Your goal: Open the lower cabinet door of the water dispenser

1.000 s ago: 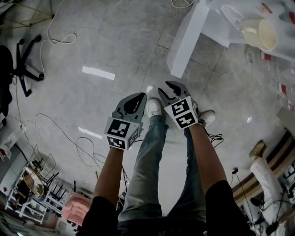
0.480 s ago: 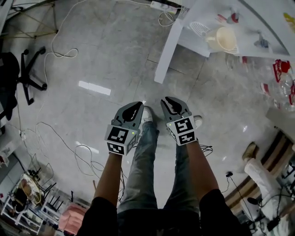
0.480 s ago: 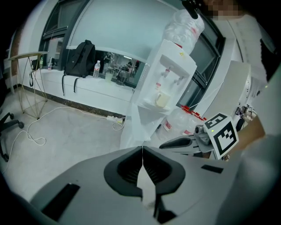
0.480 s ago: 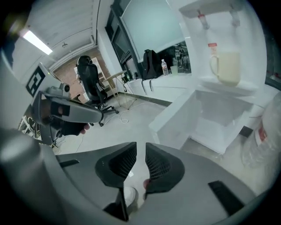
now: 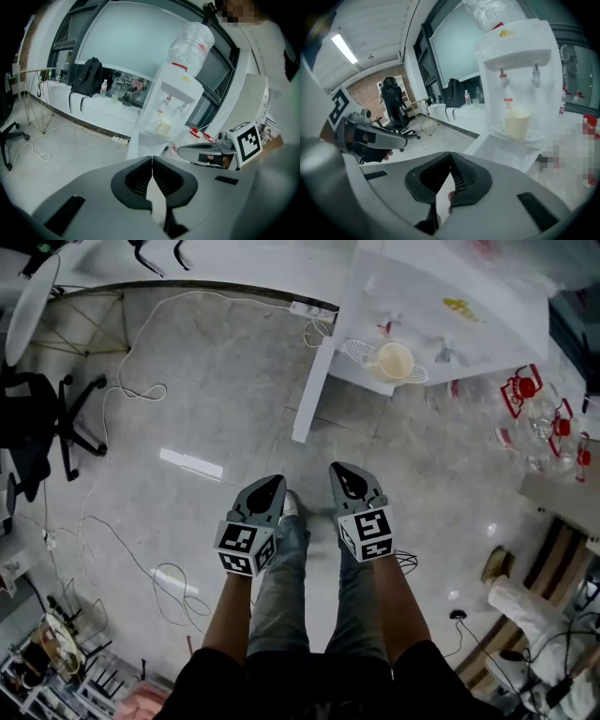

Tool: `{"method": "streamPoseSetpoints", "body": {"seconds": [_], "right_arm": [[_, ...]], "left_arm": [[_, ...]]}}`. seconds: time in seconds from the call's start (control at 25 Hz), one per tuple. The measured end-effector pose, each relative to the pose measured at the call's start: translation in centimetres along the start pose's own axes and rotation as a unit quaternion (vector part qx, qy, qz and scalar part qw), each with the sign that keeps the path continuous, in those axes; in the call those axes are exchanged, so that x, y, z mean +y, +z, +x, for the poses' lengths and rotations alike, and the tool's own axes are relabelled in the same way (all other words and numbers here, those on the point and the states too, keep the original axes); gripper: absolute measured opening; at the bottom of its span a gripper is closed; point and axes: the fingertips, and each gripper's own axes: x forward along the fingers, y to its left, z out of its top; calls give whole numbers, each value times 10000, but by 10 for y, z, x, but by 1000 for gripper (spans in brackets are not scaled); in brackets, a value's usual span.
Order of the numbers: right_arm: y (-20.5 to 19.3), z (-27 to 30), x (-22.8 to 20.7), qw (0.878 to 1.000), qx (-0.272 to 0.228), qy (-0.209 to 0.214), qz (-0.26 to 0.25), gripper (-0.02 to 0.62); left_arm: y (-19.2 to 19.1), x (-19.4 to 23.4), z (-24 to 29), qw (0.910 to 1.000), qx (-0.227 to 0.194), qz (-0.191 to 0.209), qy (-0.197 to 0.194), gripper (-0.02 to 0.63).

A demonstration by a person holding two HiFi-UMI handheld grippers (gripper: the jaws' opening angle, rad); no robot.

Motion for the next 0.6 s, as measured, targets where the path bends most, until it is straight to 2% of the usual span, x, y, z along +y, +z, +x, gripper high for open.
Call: {"method": "streamPoseSetpoints", "body": {"seconds": [0.24,0.44,0.6], "right_arm": [[49,-65,-22,9982,-406,-421,108,14],[85,-105,-24,9964,-621,-576,-89,14],[116,-144,-35,9915,-986,-841,118,14]], "left_arm": [[50,-38,-21,9994,-338,108,-3,18],[81,-67,-38,9983,-569,103,-49,18],[109,-89,-57,9966,-804,134,-92,17]]}}
